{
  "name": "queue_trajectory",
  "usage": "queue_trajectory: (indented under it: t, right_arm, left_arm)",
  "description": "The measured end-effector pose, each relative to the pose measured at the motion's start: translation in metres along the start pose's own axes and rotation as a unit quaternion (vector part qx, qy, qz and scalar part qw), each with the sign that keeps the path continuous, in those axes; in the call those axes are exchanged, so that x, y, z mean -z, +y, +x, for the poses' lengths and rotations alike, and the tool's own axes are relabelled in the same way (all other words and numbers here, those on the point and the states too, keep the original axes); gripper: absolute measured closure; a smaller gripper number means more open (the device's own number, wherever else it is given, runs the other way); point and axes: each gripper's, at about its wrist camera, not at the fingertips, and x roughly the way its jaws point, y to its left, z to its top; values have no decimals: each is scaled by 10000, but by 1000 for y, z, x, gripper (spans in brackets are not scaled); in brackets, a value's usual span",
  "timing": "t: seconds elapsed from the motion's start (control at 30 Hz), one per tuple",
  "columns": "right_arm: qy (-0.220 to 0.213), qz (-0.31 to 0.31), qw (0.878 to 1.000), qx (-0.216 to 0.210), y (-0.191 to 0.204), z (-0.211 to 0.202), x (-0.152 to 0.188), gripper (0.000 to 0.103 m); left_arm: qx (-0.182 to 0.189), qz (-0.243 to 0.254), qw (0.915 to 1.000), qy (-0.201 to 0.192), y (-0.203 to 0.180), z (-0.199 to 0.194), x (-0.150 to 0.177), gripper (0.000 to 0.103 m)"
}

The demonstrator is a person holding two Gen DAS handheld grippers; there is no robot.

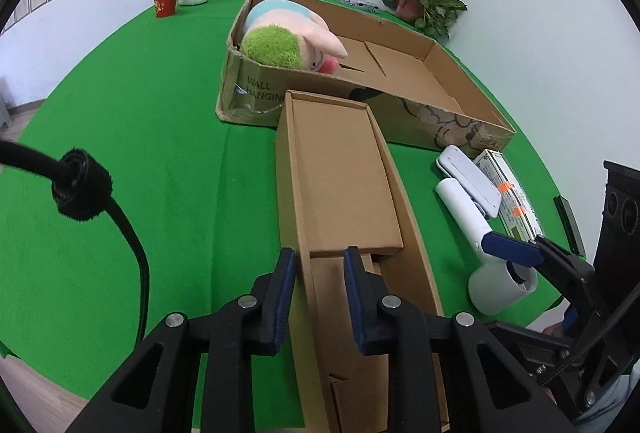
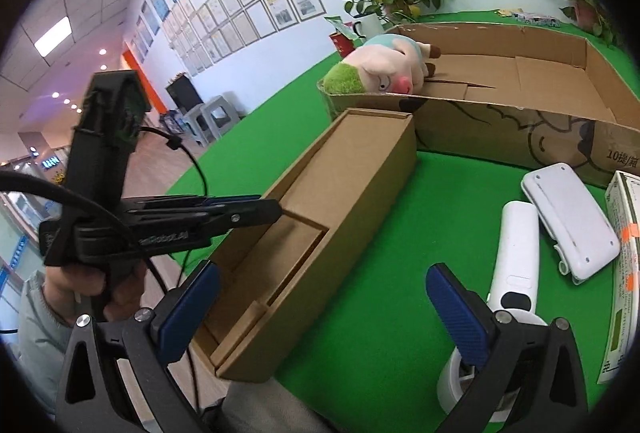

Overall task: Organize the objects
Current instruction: 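Lift the narrow cardboard box with the left gripper over the large box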

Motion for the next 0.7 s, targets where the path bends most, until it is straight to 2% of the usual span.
queue_trajectory:
  t: [0.23, 0.27, 0.33, 0.37, 0.4, 0.53, 0.6, 0.63, 0.7]
  right_arm:
    - [80, 330, 9978, 562, -16, 1, 0, 17]
    - [54, 325, 9974, 636, -17, -1, 1, 22]
    - [56, 273, 9958, 873, -17, -4, 1, 26]
    - [59, 239, 9950, 969, -16, -5, 1, 32]
    - [70, 217, 9944, 1028, -16, -4, 1, 43]
    - [158, 87, 9925, 1206, -10, 2, 1, 64]
    - [137, -60, 9925, 1217, -1, 4, 0, 86]
    - [120, -147, 9924, 1213, 4, 6, 0, 92]
    - [59, -345, 9893, 1416, 15, 8, 4, 94]
  left_arm:
    - [284, 64, 9996, 62, -26, 10, 8, 90]
    - [294, 95, 9995, 71, -28, 11, 9, 92]
    - [244, 128, 9996, 47, -32, 12, 9, 92]
    - [240, 116, 9996, 43, -31, 11, 9, 92]
    - [247, 100, 9996, 35, -31, 12, 9, 92]
    - [231, 91, 9997, -8, -31, 13, 10, 92]
    - [202, 76, 9998, -32, -32, 13, 10, 92]
    - [172, 60, 9998, -42, -32, 14, 10, 92]
    - [149, 31, 9999, -64, -30, 13, 10, 92]
